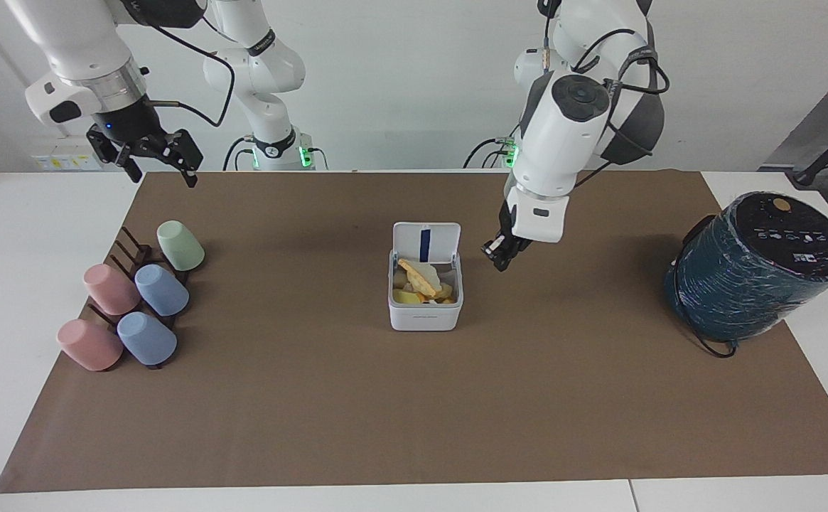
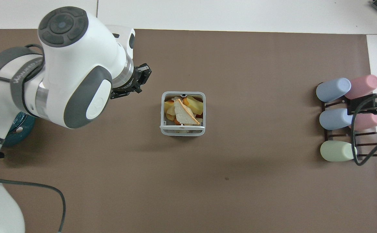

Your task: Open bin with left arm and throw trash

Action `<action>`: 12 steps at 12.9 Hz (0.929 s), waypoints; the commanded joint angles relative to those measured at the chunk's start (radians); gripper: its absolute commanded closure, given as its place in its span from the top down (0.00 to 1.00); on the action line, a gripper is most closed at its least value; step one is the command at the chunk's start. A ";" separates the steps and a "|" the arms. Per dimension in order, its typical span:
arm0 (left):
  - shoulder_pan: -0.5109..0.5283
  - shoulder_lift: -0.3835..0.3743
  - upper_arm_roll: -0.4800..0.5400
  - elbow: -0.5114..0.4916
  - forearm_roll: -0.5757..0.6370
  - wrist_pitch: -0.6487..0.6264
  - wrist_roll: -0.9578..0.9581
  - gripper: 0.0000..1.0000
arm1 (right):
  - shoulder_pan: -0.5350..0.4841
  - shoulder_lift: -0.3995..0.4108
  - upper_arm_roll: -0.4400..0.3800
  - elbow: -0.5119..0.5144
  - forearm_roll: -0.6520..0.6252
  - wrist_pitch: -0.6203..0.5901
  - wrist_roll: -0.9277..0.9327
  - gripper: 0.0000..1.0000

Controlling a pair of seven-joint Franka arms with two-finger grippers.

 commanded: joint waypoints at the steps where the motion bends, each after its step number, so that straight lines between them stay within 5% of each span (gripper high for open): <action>1: 0.110 -0.021 -0.005 0.047 -0.005 -0.130 0.214 0.00 | -0.004 0.002 0.004 0.009 -0.009 -0.008 -0.015 1.00; 6: 0.280 -0.115 -0.003 0.047 0.013 -0.256 0.604 0.00 | -0.004 0.002 0.004 0.009 -0.009 -0.008 -0.015 1.00; 11: 0.280 -0.212 -0.012 0.006 0.103 -0.321 0.787 0.00 | -0.004 0.002 0.004 0.009 -0.009 -0.005 -0.015 1.00; 12: 0.280 -0.233 -0.011 -0.016 0.103 -0.319 0.813 0.09 | -0.004 0.002 0.004 0.009 -0.009 -0.005 -0.015 1.00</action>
